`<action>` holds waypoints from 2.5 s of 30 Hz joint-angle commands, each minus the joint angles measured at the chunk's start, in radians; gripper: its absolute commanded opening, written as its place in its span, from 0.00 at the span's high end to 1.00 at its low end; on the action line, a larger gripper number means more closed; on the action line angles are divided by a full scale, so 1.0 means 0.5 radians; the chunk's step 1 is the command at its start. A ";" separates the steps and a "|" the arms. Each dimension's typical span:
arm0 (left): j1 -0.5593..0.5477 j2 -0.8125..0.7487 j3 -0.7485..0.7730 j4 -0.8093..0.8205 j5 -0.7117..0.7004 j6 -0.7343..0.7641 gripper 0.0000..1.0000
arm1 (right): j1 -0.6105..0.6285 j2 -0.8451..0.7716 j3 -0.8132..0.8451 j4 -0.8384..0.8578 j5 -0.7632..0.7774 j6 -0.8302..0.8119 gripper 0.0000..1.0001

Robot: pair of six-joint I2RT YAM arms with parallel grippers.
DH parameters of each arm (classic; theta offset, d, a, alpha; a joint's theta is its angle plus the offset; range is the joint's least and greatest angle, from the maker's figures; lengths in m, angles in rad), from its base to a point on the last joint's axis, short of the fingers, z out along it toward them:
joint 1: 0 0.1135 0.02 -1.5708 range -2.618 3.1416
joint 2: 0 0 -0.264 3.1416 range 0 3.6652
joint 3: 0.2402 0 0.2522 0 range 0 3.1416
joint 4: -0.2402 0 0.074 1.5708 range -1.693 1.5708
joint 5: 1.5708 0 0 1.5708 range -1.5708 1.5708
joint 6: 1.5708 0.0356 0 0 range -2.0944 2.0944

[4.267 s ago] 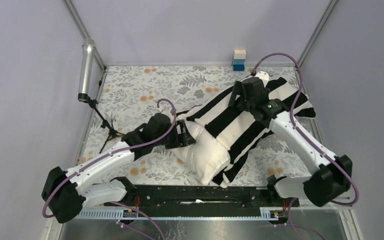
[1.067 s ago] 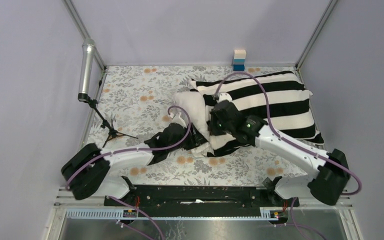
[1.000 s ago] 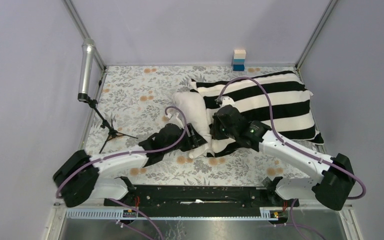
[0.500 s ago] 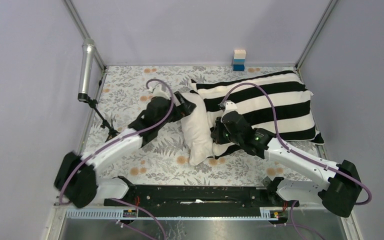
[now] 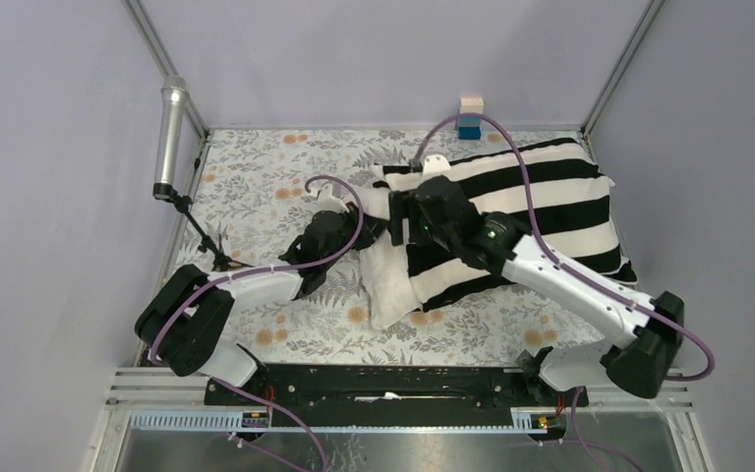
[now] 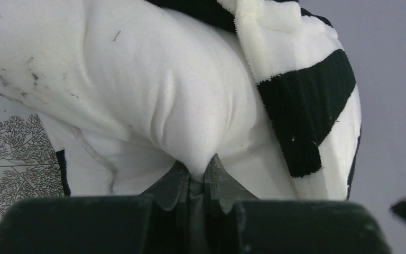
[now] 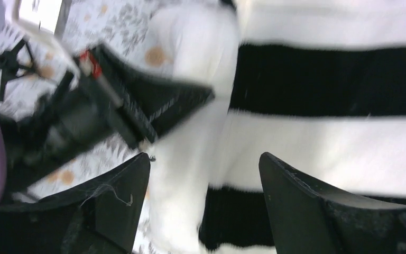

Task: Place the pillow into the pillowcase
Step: Stuff the pillow into the pillowcase.

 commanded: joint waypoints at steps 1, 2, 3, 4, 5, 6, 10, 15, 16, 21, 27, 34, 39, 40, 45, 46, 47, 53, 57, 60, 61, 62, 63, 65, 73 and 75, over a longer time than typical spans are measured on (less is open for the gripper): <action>-0.044 -0.071 -0.160 0.336 0.100 0.054 1.00 | 0.011 0.283 0.362 -0.124 0.440 -0.229 0.17; -0.047 -0.078 -0.168 0.364 0.108 0.054 1.00 | 0.002 0.355 0.416 -0.123 0.492 -0.269 0.16; -0.049 -0.077 -0.168 0.372 0.111 0.056 1.00 | -0.016 0.426 0.465 -0.129 0.522 -0.297 0.16; -0.051 -0.076 -0.169 0.385 0.111 0.055 1.00 | -0.031 0.499 0.519 -0.143 0.545 -0.317 0.16; -0.052 -0.075 -0.170 0.401 0.111 0.055 1.00 | -0.043 0.566 0.566 -0.155 0.569 -0.336 0.15; -0.052 -0.076 -0.170 0.411 0.111 0.054 1.00 | -0.047 0.630 0.609 -0.165 0.600 -0.359 0.15; -0.052 -0.082 -0.176 0.448 0.111 0.055 1.00 | -0.078 0.902 0.819 -0.241 0.762 -0.430 0.14; -0.055 -0.100 -0.204 0.464 0.111 0.045 1.00 | -0.237 1.135 1.044 -0.304 0.908 -0.423 0.30; -0.055 -0.100 -0.208 0.462 0.111 0.045 1.00 | -0.256 1.158 1.077 -0.294 0.905 -0.428 0.36; -0.055 -0.068 -0.197 0.500 0.164 0.034 1.00 | -0.247 1.299 1.366 -0.388 0.798 -0.381 0.78; -0.056 0.001 -0.014 0.576 0.227 0.036 1.00 | -0.115 1.387 1.927 -0.616 -0.030 -0.058 1.00; -0.022 0.124 0.177 0.595 0.020 -0.116 1.00 | -0.095 1.468 2.271 -0.587 -0.613 0.146 1.00; -0.018 0.290 0.170 0.668 -0.091 -0.313 1.00 | -0.226 1.477 2.094 -0.396 -0.689 0.183 1.00; -0.010 0.307 0.198 0.614 -0.083 -0.296 1.00 | -0.248 1.494 2.084 -0.395 -0.669 0.174 1.00; 0.095 0.263 0.277 0.308 0.053 -0.185 0.78 | -0.310 1.505 2.033 -0.393 -0.564 0.100 0.90; 0.114 0.216 0.269 0.231 0.070 -0.159 0.71 | -0.316 1.497 2.031 -0.397 -0.520 0.086 0.87; 0.128 0.167 0.264 0.139 0.077 -0.149 0.62 | -0.324 1.491 2.035 -0.406 -0.495 0.073 0.81; 0.160 -0.214 0.180 -0.498 0.180 -0.050 0.38 | -0.334 1.372 2.038 -0.536 -0.355 -0.019 0.50; 0.156 -0.554 0.061 -0.792 0.225 0.020 0.24 | -0.324 1.153 1.786 -0.598 -0.191 -0.080 0.34; 0.081 -0.753 0.042 -1.015 0.202 0.099 0.21 | -0.273 0.815 1.384 -0.488 0.004 -0.084 0.29; 0.045 -0.810 0.047 -1.114 0.164 0.114 0.21 | -0.249 0.714 1.245 -0.453 0.065 -0.067 0.29; -0.005 -0.857 0.053 -1.194 0.137 0.127 0.20 | -0.215 0.622 1.131 -0.434 0.117 -0.052 0.30; -0.058 -0.891 0.054 -1.250 0.128 0.129 0.20 | -0.166 0.533 1.013 -0.429 0.208 -0.044 0.31; -0.206 -0.931 0.058 -1.357 0.010 0.100 0.18 | -0.047 0.377 0.785 -0.445 0.379 -0.002 0.35; -0.525 -0.643 -0.013 -1.085 -0.112 -0.059 0.12 | 0.230 -0.322 -0.181 -0.377 0.739 0.392 0.45; -0.521 -0.491 0.002 -0.919 -0.143 -0.085 0.14 | 0.288 -0.382 -0.353 -0.309 0.787 0.439 0.42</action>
